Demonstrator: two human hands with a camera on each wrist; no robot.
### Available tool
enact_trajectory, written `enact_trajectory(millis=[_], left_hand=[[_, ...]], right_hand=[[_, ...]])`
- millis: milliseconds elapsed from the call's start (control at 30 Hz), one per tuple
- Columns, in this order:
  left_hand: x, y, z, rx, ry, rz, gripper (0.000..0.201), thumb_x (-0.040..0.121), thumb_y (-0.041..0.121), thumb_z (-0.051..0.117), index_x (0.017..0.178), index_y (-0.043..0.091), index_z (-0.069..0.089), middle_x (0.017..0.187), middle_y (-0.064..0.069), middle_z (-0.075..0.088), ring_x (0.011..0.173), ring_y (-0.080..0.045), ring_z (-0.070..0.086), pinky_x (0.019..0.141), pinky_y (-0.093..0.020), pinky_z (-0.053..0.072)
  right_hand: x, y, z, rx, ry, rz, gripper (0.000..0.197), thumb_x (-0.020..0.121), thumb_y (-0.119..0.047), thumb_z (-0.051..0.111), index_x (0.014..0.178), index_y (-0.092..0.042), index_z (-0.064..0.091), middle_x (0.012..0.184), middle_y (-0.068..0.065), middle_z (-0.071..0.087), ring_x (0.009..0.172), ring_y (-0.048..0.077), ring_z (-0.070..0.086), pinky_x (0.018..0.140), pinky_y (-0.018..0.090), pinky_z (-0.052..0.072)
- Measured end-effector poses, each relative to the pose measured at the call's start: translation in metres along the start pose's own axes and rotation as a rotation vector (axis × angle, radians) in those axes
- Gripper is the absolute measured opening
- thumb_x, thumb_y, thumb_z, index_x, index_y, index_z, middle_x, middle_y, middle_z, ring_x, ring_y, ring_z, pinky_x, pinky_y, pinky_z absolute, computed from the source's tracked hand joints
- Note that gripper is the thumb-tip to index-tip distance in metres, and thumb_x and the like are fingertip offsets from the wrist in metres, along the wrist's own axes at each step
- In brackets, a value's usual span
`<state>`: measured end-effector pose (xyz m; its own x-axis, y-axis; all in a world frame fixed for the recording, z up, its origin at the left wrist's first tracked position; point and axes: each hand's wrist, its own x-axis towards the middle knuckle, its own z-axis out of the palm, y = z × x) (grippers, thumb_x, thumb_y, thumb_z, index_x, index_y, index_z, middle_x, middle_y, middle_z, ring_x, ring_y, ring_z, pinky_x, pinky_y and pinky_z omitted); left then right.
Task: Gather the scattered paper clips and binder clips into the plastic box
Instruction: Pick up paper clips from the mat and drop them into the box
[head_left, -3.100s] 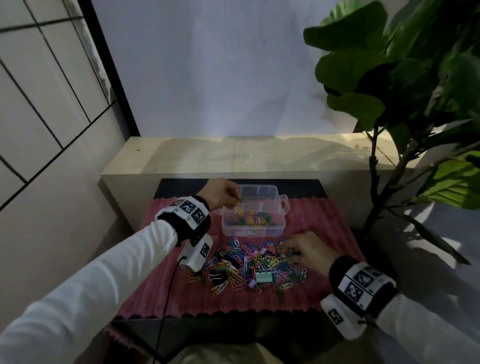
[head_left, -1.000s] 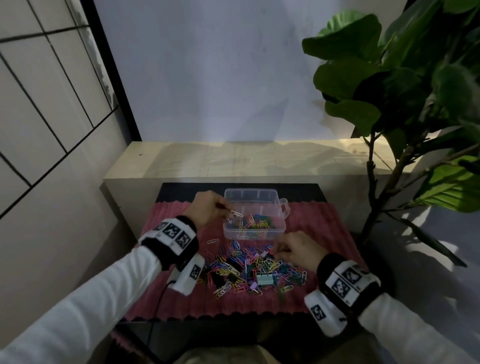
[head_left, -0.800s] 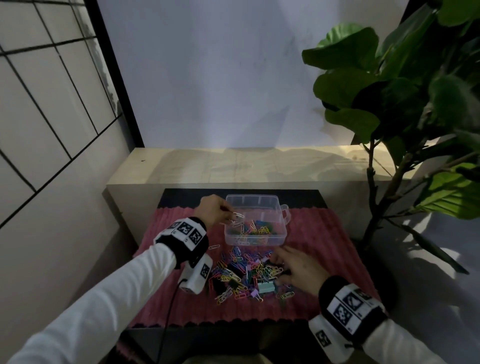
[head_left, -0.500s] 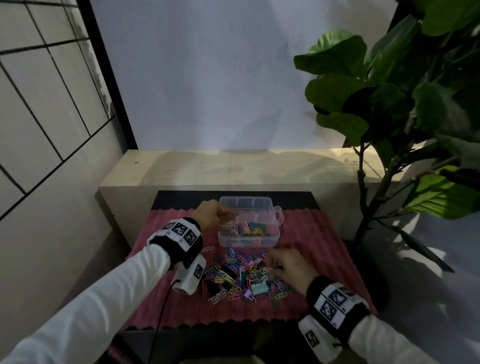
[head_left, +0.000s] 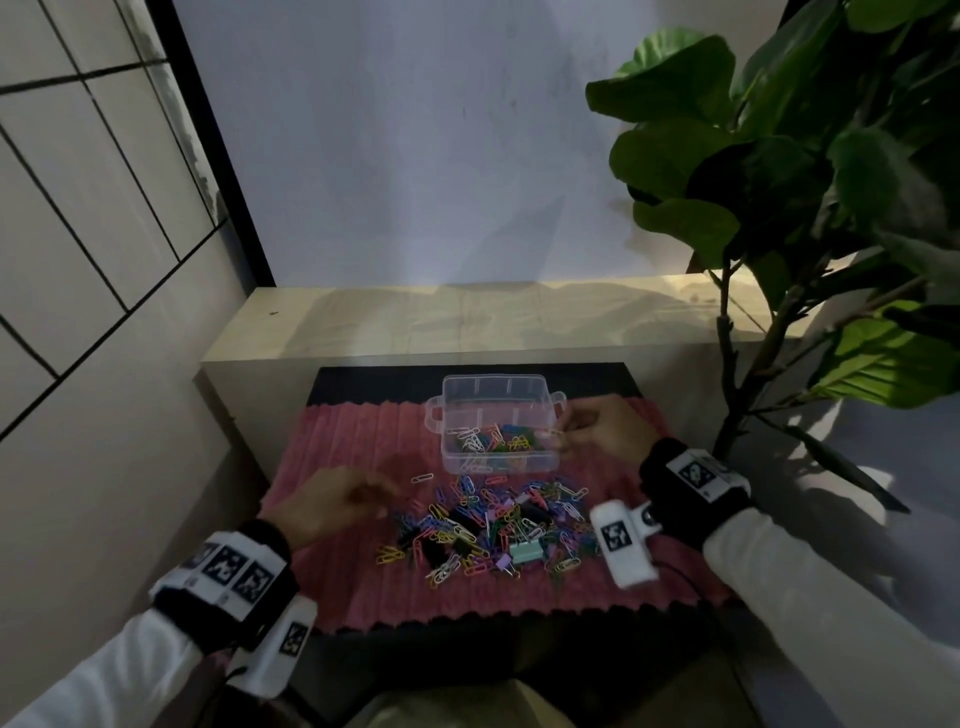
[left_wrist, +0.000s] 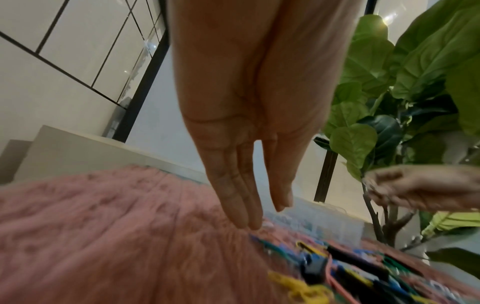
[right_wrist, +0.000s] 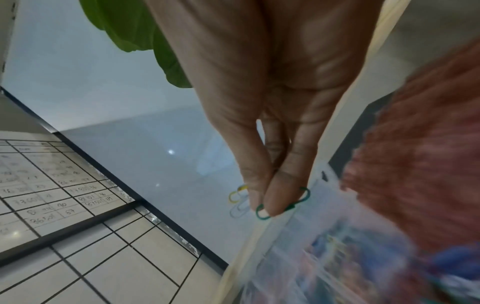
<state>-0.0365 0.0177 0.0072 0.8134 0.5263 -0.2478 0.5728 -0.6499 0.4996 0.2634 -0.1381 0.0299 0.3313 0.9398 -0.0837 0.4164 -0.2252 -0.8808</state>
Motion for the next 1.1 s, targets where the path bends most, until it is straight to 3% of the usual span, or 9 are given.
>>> enact_trajectory(millis=[133, 300, 500, 633, 767, 900, 967, 1033, 1100], left_hand=[[0.002, 0.01, 0.015, 0.019, -0.021, 0.058, 0.031, 0.085, 0.016, 0.06, 0.116, 0.023, 0.06, 0.12, 0.008, 0.063, 0.094, 0.01, 0.053, 0.076, 0.006, 0.03], [0.02, 0.034, 0.028, 0.05, 0.015, 0.093, 0.039, 0.084, 0.017, 0.062, 0.122, 0.018, 0.055, 0.126, 0.0, 0.055, 0.112, -0.014, 0.054, 0.09, -0.014, 0.033], [0.043, 0.051, 0.038, 0.032, 0.039, 0.168, 0.037, 0.084, 0.006, 0.059, 0.12, 0.013, 0.057, 0.125, -0.007, 0.054, 0.111, -0.019, 0.055, 0.093, -0.016, 0.038], [0.056, 0.056, 0.044, 0.104, -0.005, 0.169, 0.041, 0.083, 0.018, 0.061, 0.124, 0.02, 0.053, 0.125, -0.005, 0.052, 0.116, -0.022, 0.049, 0.101, -0.04, 0.042], [0.064, 0.066, 0.047, 0.181, -0.051, 0.153, 0.048, 0.083, 0.024, 0.062, 0.128, 0.022, 0.048, 0.127, -0.007, 0.05, 0.117, -0.026, 0.049, 0.097, -0.045, 0.044], [0.068, 0.071, 0.051, 0.186, -0.093, 0.169, 0.043, 0.08, 0.021, 0.066, 0.121, 0.017, 0.055, 0.123, -0.01, 0.051, 0.112, -0.027, 0.052, 0.098, -0.043, 0.044], [0.069, 0.071, 0.048, 0.163, -0.079, 0.187, 0.029, 0.079, 0.017, 0.067, 0.106, 0.01, 0.062, 0.114, -0.011, 0.056, 0.105, -0.025, 0.055, 0.095, -0.034, 0.043], [0.069, 0.07, 0.043, 0.175, -0.07, 0.193, 0.023, 0.079, 0.016, 0.067, 0.1, 0.007, 0.065, 0.109, -0.011, 0.063, 0.102, -0.023, 0.057, 0.09, -0.026, 0.039], [0.068, 0.067, 0.038, 0.152, -0.036, 0.207, 0.02, 0.079, 0.015, 0.067, 0.097, 0.007, 0.068, 0.104, -0.009, 0.069, 0.099, -0.021, 0.061, 0.09, -0.025, 0.042]], right_hand=[[0.029, -0.015, 0.007, 0.032, 0.058, 0.014, 0.015, 0.074, 0.005, 0.069, 0.069, -0.008, 0.062, 0.07, 0.009, 0.065, 0.063, 0.018, 0.066, 0.069, 0.029, 0.058], [0.059, -0.028, 0.033, -0.244, 0.051, 0.077, 0.017, 0.074, -0.003, 0.072, 0.09, -0.003, 0.07, 0.09, 0.009, 0.069, 0.084, 0.018, 0.063, 0.088, 0.03, 0.052], [0.067, -0.023, 0.05, -0.476, 0.033, 0.023, 0.018, 0.079, -0.003, 0.064, 0.088, -0.017, 0.073, 0.098, 0.002, 0.072, 0.095, 0.019, 0.064, 0.094, 0.046, 0.049], [0.06, -0.024, 0.042, -0.389, 0.097, -0.025, 0.019, 0.083, 0.004, 0.056, 0.086, -0.004, 0.073, 0.093, 0.013, 0.073, 0.084, 0.019, 0.066, 0.088, 0.034, 0.053], [0.046, -0.023, 0.029, -0.298, 0.097, -0.067, 0.016, 0.082, 0.005, 0.058, 0.088, -0.001, 0.071, 0.094, 0.015, 0.072, 0.083, 0.018, 0.067, 0.084, 0.025, 0.054], [0.022, -0.025, 0.029, -0.31, -0.001, -0.112, 0.015, 0.083, 0.002, 0.06, 0.091, -0.003, 0.07, 0.097, 0.009, 0.071, 0.073, -0.001, 0.059, 0.066, -0.001, 0.045], [0.008, -0.023, 0.035, -0.394, -0.139, -0.132, 0.016, 0.084, 0.002, 0.058, 0.096, -0.003, 0.068, 0.102, 0.01, 0.069, 0.081, 0.007, 0.062, 0.072, 0.003, 0.047], [-0.005, -0.019, 0.044, -0.498, -0.247, -0.153, 0.017, 0.085, 0.001, 0.057, 0.098, -0.004, 0.067, 0.104, 0.011, 0.069, 0.093, 0.017, 0.064, 0.084, 0.018, 0.05], [-0.014, -0.014, 0.055, -0.568, -0.309, -0.186, 0.017, 0.085, -0.002, 0.058, 0.099, -0.005, 0.067, 0.105, 0.01, 0.069, 0.096, 0.018, 0.063, 0.08, 0.018, 0.046]])
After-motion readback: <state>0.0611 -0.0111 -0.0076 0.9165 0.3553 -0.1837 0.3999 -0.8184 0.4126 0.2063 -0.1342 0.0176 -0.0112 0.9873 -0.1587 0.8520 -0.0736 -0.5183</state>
